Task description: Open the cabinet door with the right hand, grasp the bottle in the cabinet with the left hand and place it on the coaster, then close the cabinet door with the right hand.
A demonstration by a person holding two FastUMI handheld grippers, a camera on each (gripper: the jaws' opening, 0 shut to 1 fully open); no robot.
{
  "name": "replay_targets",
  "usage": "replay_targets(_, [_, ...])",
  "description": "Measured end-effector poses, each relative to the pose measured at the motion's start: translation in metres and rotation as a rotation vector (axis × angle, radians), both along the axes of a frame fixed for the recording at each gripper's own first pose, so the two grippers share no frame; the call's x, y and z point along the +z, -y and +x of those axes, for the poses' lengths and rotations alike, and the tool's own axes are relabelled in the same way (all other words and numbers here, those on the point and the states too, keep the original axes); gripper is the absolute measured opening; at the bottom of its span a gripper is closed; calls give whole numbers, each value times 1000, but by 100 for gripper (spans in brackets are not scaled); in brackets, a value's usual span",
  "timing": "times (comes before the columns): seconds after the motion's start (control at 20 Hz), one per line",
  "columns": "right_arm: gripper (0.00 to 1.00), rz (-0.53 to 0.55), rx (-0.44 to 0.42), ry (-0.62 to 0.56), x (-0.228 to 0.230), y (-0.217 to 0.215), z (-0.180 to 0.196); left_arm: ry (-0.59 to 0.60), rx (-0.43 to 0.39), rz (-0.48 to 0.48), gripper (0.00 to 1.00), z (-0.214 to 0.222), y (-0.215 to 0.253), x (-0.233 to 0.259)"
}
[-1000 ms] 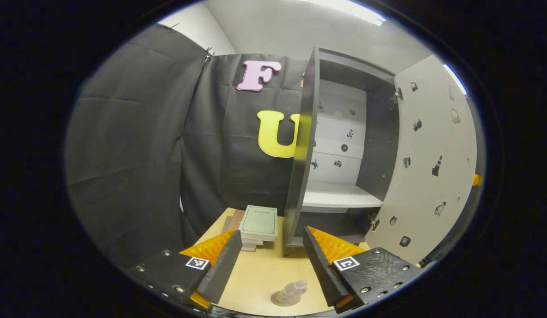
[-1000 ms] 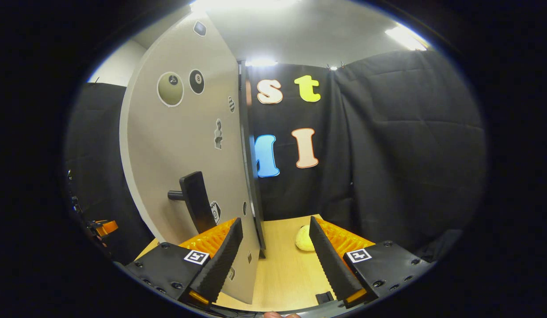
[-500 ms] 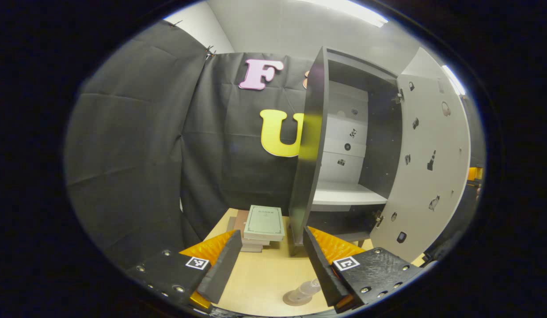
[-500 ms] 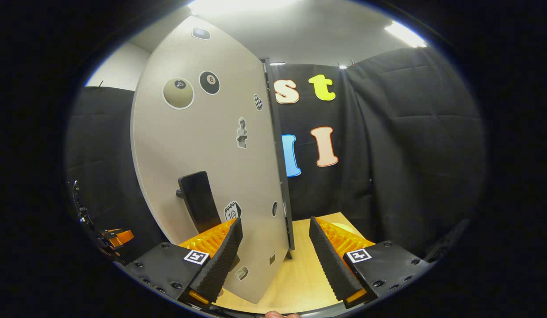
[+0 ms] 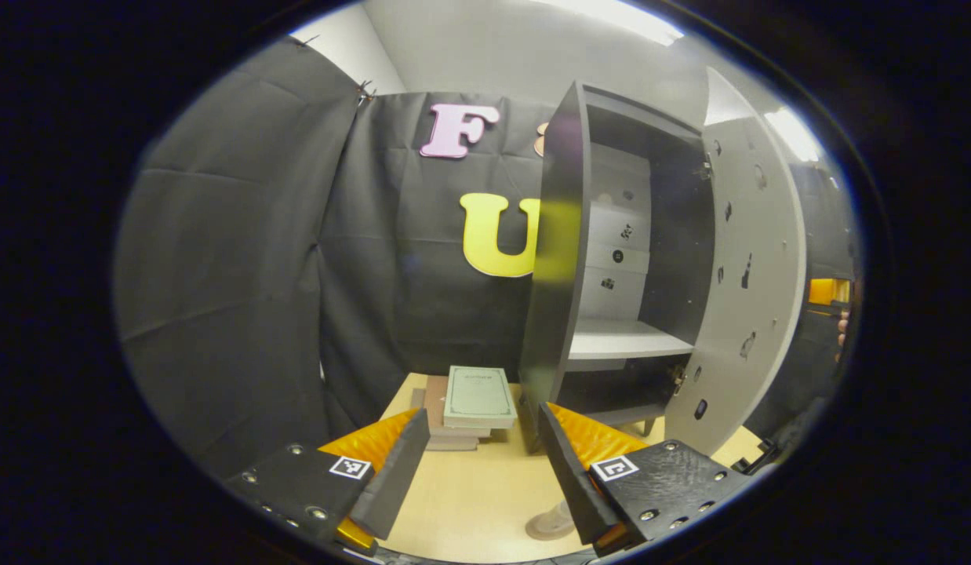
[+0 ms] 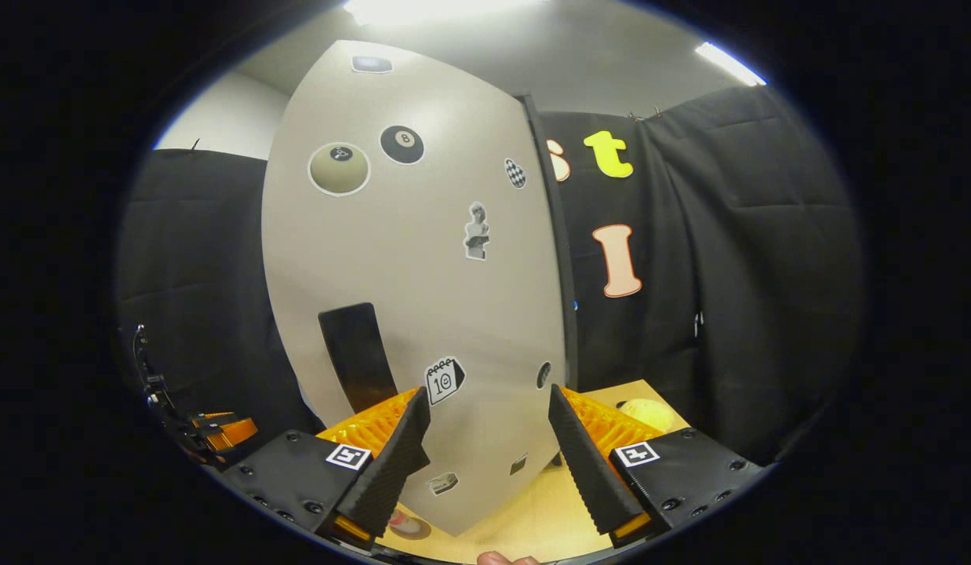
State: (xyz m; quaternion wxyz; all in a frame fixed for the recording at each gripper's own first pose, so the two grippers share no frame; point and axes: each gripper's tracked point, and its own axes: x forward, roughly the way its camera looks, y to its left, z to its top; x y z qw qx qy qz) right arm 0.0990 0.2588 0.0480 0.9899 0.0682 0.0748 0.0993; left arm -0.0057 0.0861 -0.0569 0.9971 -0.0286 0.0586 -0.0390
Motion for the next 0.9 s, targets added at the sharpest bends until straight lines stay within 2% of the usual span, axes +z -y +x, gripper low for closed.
replay_targets(0.15, [97,-7,58,36,11,-31,5,2,11,6,83,-1,-15,0])
replay_targets(0.2, [97,-11,70,39,13,-39,9,3,15,3,86,0,-20,0])
replay_targets(0.3, [98,-2,94,32,11,-49,14,3,23,-8,83,-1,-22,0])
replay_targets(0.35, [98,11,101,29,11,-52,16,5,29,-12,86,-2,-25,2])
replay_targets(0.4, [98,24,104,22,10,-51,19,6,35,-16,83,-3,-30,1])
replay_targets(0.65, [98,32,52,14,5,-20,14,0,42,-40,83,-4,-28,-1])
replay_targets(0.7, [98,32,38,12,5,-13,13,3,39,-43,86,-4,-22,1])
replay_targets(0.9, [98,31,-3,5,0,24,6,12,27,-39,86,-5,6,11])
